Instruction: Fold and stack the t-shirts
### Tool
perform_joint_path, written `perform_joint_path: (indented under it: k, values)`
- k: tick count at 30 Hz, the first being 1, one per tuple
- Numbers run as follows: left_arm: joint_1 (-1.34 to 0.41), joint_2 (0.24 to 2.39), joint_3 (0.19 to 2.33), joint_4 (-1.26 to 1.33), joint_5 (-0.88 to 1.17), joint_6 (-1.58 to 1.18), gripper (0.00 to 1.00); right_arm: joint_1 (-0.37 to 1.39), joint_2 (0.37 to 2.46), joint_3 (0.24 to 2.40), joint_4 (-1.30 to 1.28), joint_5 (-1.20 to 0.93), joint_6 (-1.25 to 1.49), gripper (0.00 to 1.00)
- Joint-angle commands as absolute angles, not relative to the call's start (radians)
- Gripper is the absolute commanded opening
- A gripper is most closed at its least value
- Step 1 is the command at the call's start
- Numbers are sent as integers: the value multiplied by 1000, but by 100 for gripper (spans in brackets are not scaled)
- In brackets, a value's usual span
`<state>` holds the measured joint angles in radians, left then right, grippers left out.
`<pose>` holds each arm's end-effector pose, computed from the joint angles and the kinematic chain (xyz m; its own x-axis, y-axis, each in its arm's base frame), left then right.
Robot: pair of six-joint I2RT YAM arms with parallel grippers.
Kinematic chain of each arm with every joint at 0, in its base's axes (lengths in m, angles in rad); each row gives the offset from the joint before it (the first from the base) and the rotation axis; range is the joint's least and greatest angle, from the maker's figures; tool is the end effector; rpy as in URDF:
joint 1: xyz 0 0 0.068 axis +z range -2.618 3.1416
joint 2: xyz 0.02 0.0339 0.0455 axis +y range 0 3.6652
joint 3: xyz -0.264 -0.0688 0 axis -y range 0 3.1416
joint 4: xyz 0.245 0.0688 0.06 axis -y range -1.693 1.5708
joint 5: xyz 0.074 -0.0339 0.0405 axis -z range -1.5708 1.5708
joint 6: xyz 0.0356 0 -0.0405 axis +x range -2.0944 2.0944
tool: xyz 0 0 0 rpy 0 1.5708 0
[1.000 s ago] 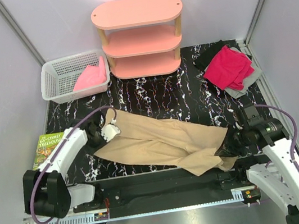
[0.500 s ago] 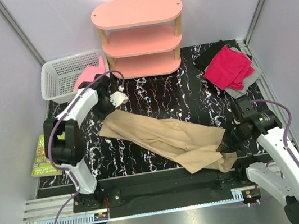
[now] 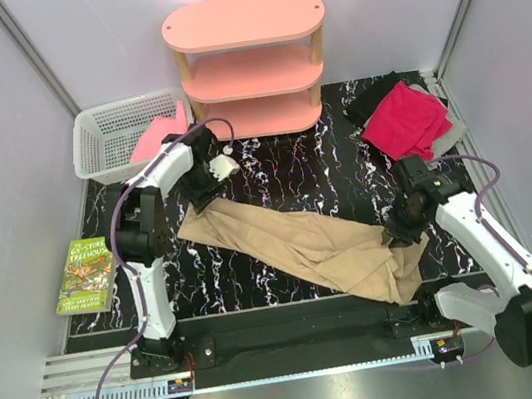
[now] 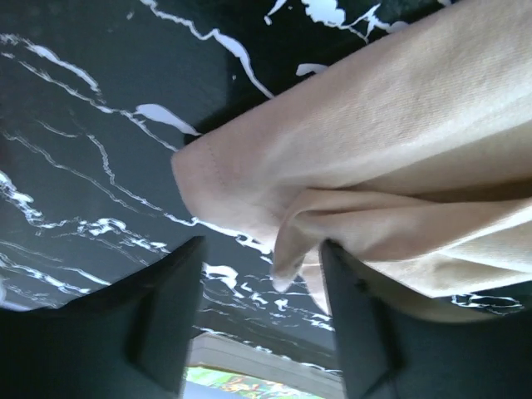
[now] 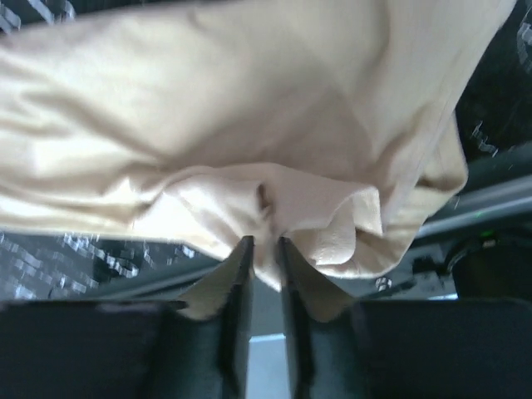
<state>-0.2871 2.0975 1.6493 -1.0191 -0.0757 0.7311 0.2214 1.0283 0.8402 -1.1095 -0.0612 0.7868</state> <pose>0.3948 -0.1138 0.1807 -0.5266 0.8497 -0.0267 0.8416 0.5255 0.1250 0.1606 0.0384 0.2473 -0.8299 0.5376 -0.1488 0.4991 0.8348 0.2326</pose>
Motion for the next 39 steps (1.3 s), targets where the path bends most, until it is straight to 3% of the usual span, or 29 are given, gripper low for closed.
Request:
perform_joint_path:
  k: [1, 2, 3, 9, 15, 24, 27, 28, 39]
  values:
    - [-290, 1996, 1664, -1011, -124, 709, 67, 218, 1129, 931, -982, 45, 787, 36]
    - [-291, 1930, 1639, -1009, -117, 709, 80, 218, 1184, 945, -962, 46, 778, 44]
    - [-296, 1895, 1625, -1009, -117, 704, 83, 218, 1218, 963, -963, 48, 764, 45]
    - [-368, 1677, 1470, -1005, -35, 686, 92, 218, 1368, 1146, -1031, 91, 693, 53]
    - [-416, 1761, 1338, -937, -6, 664, 90, 216, 1293, 1094, -1006, -113, 695, 58]
    - [-387, 1962, 1374, -822, -66, 660, 90, 219, 1273, 913, -977, -129, 677, 67]
    - [-353, 1999, 1387, -813, -66, 658, 90, 233, 1333, 887, -948, -120, 661, 78]
    - [-336, 2002, 1381, -811, -66, 660, 89, 236, 1366, 884, -937, -109, 647, 99]
    - [-239, 1852, 1155, -762, -35, 698, 89, 314, 1704, 983, -853, -98, 572, 100]
